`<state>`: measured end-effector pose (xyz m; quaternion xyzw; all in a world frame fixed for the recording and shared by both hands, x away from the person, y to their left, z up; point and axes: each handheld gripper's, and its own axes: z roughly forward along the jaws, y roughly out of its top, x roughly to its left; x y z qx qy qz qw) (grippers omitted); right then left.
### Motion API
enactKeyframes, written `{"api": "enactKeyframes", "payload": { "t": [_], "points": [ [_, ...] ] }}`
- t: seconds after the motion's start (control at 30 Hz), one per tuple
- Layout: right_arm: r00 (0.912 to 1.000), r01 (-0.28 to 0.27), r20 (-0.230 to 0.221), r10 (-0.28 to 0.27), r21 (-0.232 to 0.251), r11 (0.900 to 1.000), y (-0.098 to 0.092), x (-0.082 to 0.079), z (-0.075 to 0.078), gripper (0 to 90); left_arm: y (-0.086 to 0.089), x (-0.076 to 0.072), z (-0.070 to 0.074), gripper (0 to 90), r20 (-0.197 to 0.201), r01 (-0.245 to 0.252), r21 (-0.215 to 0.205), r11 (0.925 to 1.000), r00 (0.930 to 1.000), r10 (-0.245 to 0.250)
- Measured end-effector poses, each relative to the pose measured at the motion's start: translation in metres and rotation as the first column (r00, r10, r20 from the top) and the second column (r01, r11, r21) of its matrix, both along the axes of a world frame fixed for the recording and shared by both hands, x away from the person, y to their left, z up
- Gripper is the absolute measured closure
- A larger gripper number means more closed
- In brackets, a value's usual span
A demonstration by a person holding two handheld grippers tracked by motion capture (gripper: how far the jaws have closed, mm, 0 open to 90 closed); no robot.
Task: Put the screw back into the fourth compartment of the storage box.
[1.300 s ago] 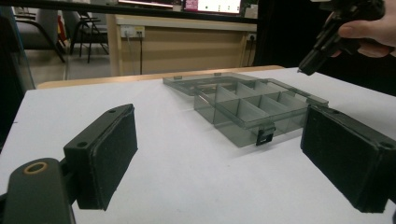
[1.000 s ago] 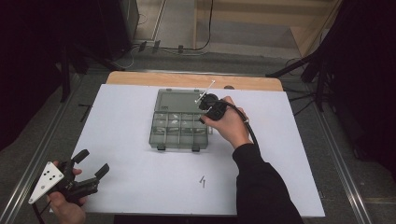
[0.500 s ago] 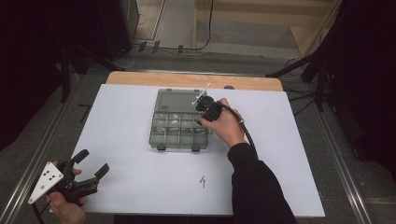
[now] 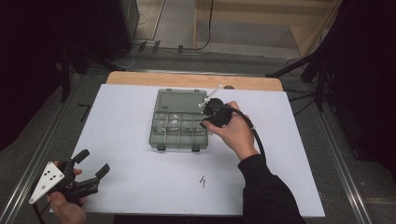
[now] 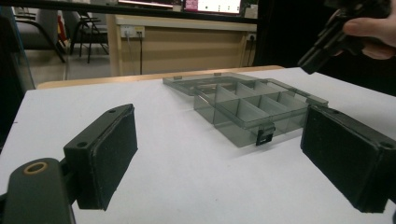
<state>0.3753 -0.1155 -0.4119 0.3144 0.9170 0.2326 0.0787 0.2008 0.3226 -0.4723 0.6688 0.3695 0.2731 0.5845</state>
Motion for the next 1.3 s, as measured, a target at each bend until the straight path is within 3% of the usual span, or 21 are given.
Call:
{"api": "enactKeyframes", "payload": {
  "t": [0.27, 0.4, 0.73, 0.93, 1.2, 1.3],
  "points": [
    [0.9999, -0.012, 0.011, 0.012, 0.016, 1.0, -0.013, -0.044, -0.003, 80.9, -0.001, 0.0, 0.0, 10.9, -0.003, 0.001, 0.002, 1.0, 1.0, -0.001],
    [1.0, -0.009, -0.003, 0.009, 0.043, 0.999, -0.018, -0.067, -0.013, 80.9, -0.002, 0.0, 0.0, 10.9, -0.002, 0.002, 0.001, 1.0, 1.0, -0.002],
    [0.9991, -0.009, -0.04, 0.012, 0.061, 0.998, -0.014, -0.119, -0.042, 81.0, -0.003, 0.0, 0.0, 10.9, -0.002, 0.003, 0.008, 1.0, 1.0, -0.003],
    [0.9978, -0.025, -0.06, 0.029, 0.058, 0.998, -0.009, -0.135, -0.056, 79.2, -0.003, 0.0, 0.0, 11.0, -0.001, 0.007, 0.014, 0.9999, 1.0, -0.007],
    [0.9958, 0.01, -0.092, -0.004, 0.069, 0.998, -0.005, -0.149, -0.069, 73.2, -0.002, 0.001, 0.0, 10.9, -0.009, 0.003, 0.008, 1.0, 1.0, -0.003],
    [0.9968, 0.035, -0.075, -0.029, 0.08, 0.996, -0.004, -0.152, -0.071, 69.6, -0.002, 0.001, 0.0, 11.0, -0.005, 0.008, 0.008, 0.9999, 1.0, -0.008]
  ]
}}
